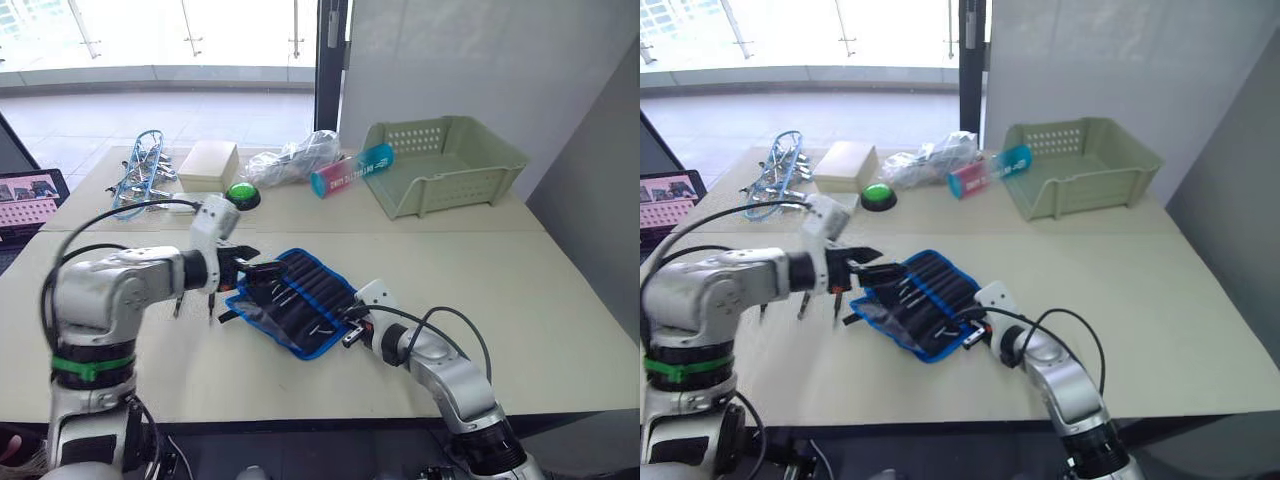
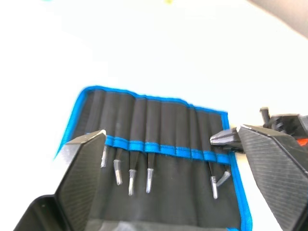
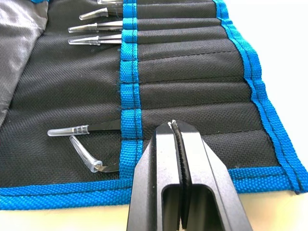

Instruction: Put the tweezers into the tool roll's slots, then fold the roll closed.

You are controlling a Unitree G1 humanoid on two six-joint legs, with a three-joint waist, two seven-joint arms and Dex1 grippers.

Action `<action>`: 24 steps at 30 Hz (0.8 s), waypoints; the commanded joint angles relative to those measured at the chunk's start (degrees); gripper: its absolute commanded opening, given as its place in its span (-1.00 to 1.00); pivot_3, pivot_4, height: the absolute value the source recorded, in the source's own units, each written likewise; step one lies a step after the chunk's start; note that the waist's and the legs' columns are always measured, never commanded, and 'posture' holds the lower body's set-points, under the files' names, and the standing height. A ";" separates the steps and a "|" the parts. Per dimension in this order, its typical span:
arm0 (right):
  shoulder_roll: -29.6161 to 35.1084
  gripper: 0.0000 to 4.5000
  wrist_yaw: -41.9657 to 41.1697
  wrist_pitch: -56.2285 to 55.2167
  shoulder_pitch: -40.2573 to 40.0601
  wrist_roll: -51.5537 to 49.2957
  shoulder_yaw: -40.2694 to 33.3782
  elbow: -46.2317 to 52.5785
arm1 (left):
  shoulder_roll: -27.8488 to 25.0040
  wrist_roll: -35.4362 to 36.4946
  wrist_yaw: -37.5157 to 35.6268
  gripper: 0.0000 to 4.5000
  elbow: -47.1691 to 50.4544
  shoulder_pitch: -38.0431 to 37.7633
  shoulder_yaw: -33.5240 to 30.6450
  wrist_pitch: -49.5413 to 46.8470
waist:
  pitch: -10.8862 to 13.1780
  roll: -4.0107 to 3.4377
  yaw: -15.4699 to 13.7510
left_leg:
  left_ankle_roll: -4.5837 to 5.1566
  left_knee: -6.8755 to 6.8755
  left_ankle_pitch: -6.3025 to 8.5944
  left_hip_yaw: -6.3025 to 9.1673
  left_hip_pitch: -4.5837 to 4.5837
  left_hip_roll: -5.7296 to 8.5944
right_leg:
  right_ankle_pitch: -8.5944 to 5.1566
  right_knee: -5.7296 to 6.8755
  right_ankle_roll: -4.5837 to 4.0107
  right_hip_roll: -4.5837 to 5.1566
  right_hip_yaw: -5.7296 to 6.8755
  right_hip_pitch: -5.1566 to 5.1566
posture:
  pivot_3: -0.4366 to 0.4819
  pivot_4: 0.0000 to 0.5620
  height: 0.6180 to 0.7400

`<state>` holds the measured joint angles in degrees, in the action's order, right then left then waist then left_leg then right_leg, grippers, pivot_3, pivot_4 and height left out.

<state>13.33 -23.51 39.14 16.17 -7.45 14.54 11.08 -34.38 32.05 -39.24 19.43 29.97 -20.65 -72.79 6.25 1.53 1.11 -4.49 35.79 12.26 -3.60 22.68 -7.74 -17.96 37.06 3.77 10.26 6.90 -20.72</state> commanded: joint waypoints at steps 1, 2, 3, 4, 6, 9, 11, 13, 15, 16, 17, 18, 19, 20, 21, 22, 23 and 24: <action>0.91 -1.00 -0.22 2.36 -2.15 0.78 0.88 -3.96 | 0.96 -2.69 3.63 1.00 5.32 -9.33 -12.21 14.29 | 0.01 0.02 -0.01 | 0.00 -0.03 0.00 0.01 -0.01 -0.01 | 0.00 0.00 0.00 -0.01 0.02 0.00 | -0.05 -0.47 0.71; 1.04 -1.00 -0.36 2.31 -2.24 0.72 0.87 -3.88 | 1.12 -2.81 5.13 1.00 5.66 -11.38 -14.14 14.66 | 0.02 0.12 -0.23 | -0.01 -0.01 0.00 0.01 0.01 -0.02 | 0.00 0.00 0.00 -0.02 0.04 -0.01 | -0.05 -0.47 0.71; 1.30 -1.00 -0.68 2.22 -2.41 0.68 1.05 -3.75 | 1.25 -3.15 5.70 1.00 6.77 -15.18 -16.29 15.83 | 0.00 0.21 -0.33 | -0.01 0.03 -0.01 0.02 0.03 -0.02 | 0.00 0.00 0.00 -0.02 0.04 0.00 | -0.05 -0.47 0.71; 1.51 -1.00 -0.90 2.18 -2.65 0.62 1.17 -3.56 | 1.74 -2.78 6.30 1.00 7.88 -18.26 -18.35 16.36 | -0.01 0.23 -0.35 | -0.01 0.07 0.00 0.03 0.05 -0.02 | 0.00 -0.02 0.00 -0.01 0.04 0.00 | -0.05 -0.47 0.71; 1.80 -1.00 -1.46 2.44 -3.49 0.33 1.61 -3.14 | 6.61 1.77 8.98 1.00 10.77 -24.79 -27.86 14.62 | -0.03 0.25 -0.43 | 0.03 0.09 0.04 0.04 0.04 -0.01 | 0.00 -0.07 -0.01 0.00 0.04 0.10 | -0.05 -0.47 0.71; 2.18 -1.00 -2.28 2.42 -4.27 0.21 1.98 -2.83 | 9.73 3.99 10.11 1.00 13.06 -32.50 -33.25 15.90 | -0.06 0.30 -0.47 | 0.25 0.07 0.20 0.09 0.01 -0.02 | 0.00 -0.14 -0.01 -0.02 0.05 0.15 | -0.05 -0.47 0.71; 2.46 -1.00 -3.05 2.21 -4.25 0.07 2.15 -2.58 | 11.29 3.93 9.79 1.00 13.66 -38.83 -35.78 18.52 | -0.04 0.28 -0.41 | 0.26 0.05 0.21 0.13 0.02 -0.03 | 0.00 -0.22 -0.01 -0.04 0.09 0.14 | -0.05 -0.47 0.71; 2.82 -1.00 -3.70 2.02 -4.10 -0.05 1.97 -2.59 | 13.64 5.85 9.30 1.00 14.26 -43.79 -38.45 21.19 | -0.06 0.30 -0.39 | 0.31 0.06 0.27 0.12 0.00 -0.03 | 0.00 -0.31 -0.01 -0.03 0.09 0.21 | -0.05 -0.47 0.71; 3.17 -1.00 -4.07 1.48 -3.78 -0.04 1.32 -3.43 | 15.11 5.93 9.22 1.00 14.38 -47.78 -39.31 24.57 | -0.06 0.31 -0.40 | 0.39 0.10 0.36 0.12 -0.01 -0.03 | -0.01 -0.38 -0.02 -0.03 0.09 0.22 | -0.05 -0.47 0.71; 3.37 -1.00 -4.24 1.15 -3.60 0.00 1.10 -3.92 | 15.42 6.42 9.42 1.00 14.37 -48.93 -39.49 25.59 | -0.06 0.30 -0.47 | 0.40 0.10 0.36 0.13 -0.02 -0.03 | -0.02 -0.43 -0.05 -0.03 0.09 0.21 | -0.05 -0.47 0.71; 3.50 -1.00 -4.38 0.93 -3.53 0.04 0.97 -4.18 | 15.53 7.04 9.71 1.00 14.32 -49.77 -39.48 26.41 | -0.06 0.30 -0.62 | 0.40 0.10 0.36 0.13 -0.04 -0.03 | -0.04 -0.42 -0.08 -0.03 0.09 0.21 | -0.05 -0.47 0.71; 3.54 -1.00 -4.46 0.81 -3.36 0.05 0.76 -4.48 | 15.47 7.60 9.71 1.00 14.37 -50.49 -39.36 27.26 | -0.06 0.30 -0.71 | 0.41 0.10 0.37 0.14 -0.05 -0.03 | -0.05 -0.42 -0.10 -0.03 0.10 0.21 | -0.05 -0.47 0.71; 3.54 -1.00 -4.47 0.69 -3.35 0.06 0.65 -4.62 | 15.36 8.04 9.73 1.00 14.34 -51.14 -39.12 28.08 | -0.06 0.30 -0.74 | 0.41 0.11 0.37 0.14 -0.06 -0.04 | -0.05 -0.42 -0.10 -0.03 0.10 0.22 | -0.05 -0.47 0.71; 3.53 -1.00 -4.50 0.55 -3.36 0.06 0.61 -4.71 | 15.13 7.63 9.67 1.00 14.31 -52.09 -38.40 29.12 | -0.06 0.30 -0.72 | 0.41 0.13 0.37 0.14 -0.08 -0.04 | -0.06 -0.42 -0.11 -0.02 0.10 0.24 | -0.05 -0.47 0.71; 3.51 -1.00 -4.50 0.49 -3.42 0.04 0.63 -4.68 | 14.77 6.40 9.44 1.00 14.17 -53.14 -37.20 30.53 | -0.06 0.30 -0.68 | 0.41 0.14 0.37 0.14 -0.08 -0.04 | -0.05 -0.42 -0.11 -0.02 0.09 0.25 | -0.05 -0.47 0.71; 3.50 -1.00 -4.51 0.45 -3.48 0.03 0.67 -4.62 | 14.48 5.56 9.36 1.00 14.01 -53.91 -36.28 31.62 | -0.06 0.30 -0.58 | 0.41 0.14 0.38 0.14 -0.08 -0.04 | -0.06 -0.42 -0.11 -0.03 0.09 0.25 | -0.05 -0.47 0.71; 3.50 -1.00 -4.54 0.45 -3.48 0.04 0.78 -4.59 | 14.17 4.60 9.48 1.00 13.63 -54.37 -35.14 32.85 | -0.06 0.29 -0.54 | 0.41 0.13 0.38 0.14 -0.08 -0.04 | -0.06 -0.42 -0.12 -0.03 0.09 0.25 | -0.05 -0.47 0.71; 3.43 -1.00 -4.54 0.49 -3.49 0.01 0.81 -4.52 | 13.78 3.82 10.40 1.00 12.83 -54.14 -33.85 33.37 | -0.06 0.30 -0.53 | 0.41 0.12 0.38 0.14 -0.08 -0.04 | -0.06 -0.42 -0.12 -0.02 0.09 0.24 | -0.05 -0.47 0.71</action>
<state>16.07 -27.86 37.31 14.99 -8.05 14.13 10.57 -19.58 37.27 -29.49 31.75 -24.03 -55.64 -41.72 6.20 1.83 0.59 -4.08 35.90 12.65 -3.47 22.60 -7.78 -18.03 36.65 3.64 10.23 6.99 -20.48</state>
